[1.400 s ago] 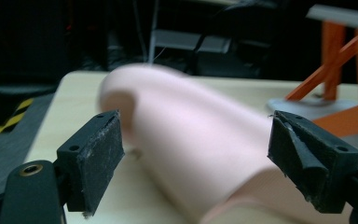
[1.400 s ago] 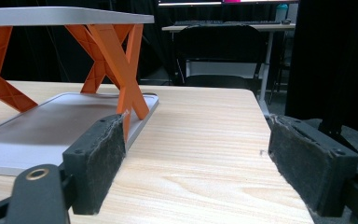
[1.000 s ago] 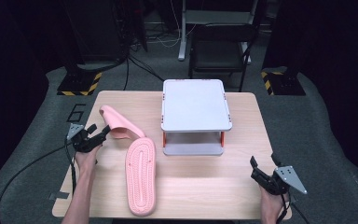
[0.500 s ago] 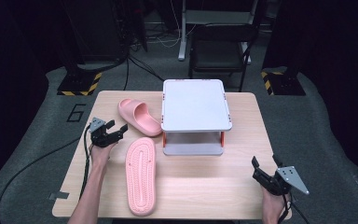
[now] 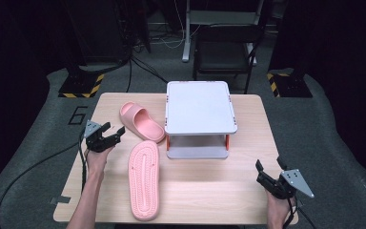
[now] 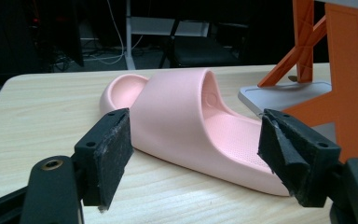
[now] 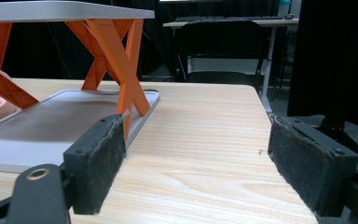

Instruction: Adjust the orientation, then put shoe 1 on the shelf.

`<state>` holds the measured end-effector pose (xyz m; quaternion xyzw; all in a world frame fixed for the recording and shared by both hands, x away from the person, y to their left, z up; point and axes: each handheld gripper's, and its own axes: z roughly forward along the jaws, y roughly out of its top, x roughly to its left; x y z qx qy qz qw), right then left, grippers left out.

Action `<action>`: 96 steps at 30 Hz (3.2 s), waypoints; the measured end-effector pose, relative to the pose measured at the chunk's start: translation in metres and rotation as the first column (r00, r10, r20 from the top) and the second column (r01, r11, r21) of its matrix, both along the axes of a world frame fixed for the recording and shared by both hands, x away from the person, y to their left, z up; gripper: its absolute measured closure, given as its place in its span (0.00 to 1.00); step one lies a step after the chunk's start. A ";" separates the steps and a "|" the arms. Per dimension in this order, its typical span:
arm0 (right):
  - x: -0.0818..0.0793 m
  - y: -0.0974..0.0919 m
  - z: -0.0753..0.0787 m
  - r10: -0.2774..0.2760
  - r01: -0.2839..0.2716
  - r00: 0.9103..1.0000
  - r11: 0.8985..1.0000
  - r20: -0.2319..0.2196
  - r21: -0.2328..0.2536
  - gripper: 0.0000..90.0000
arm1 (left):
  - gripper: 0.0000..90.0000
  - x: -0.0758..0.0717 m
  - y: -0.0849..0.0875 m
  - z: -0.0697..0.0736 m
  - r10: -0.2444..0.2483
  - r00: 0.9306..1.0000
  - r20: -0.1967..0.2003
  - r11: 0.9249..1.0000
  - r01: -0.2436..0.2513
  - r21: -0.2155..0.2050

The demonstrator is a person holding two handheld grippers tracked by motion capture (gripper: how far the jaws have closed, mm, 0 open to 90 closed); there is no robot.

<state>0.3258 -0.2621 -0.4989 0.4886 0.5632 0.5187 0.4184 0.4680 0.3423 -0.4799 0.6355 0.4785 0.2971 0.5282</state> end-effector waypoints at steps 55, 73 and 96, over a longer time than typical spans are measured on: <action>0.000 -0.003 -0.001 -0.010 0.010 1.000 1.000 -0.009 0.028 0.21 | 0.29 0.075 -0.050 -0.037 0.119 0.975 -0.188 0.987 -0.096 0.127; 0.001 -0.001 -0.001 -0.005 0.005 1.000 1.000 -0.010 0.020 0.22 | 0.66 0.076 -0.029 -0.034 0.175 0.972 -0.159 0.976 -0.149 0.160; 0.002 0.006 -0.002 0.027 -0.027 0.999 1.000 -0.027 0.016 0.22 | 0.93 0.025 -0.013 0.036 0.113 0.993 -0.042 0.963 -0.099 0.249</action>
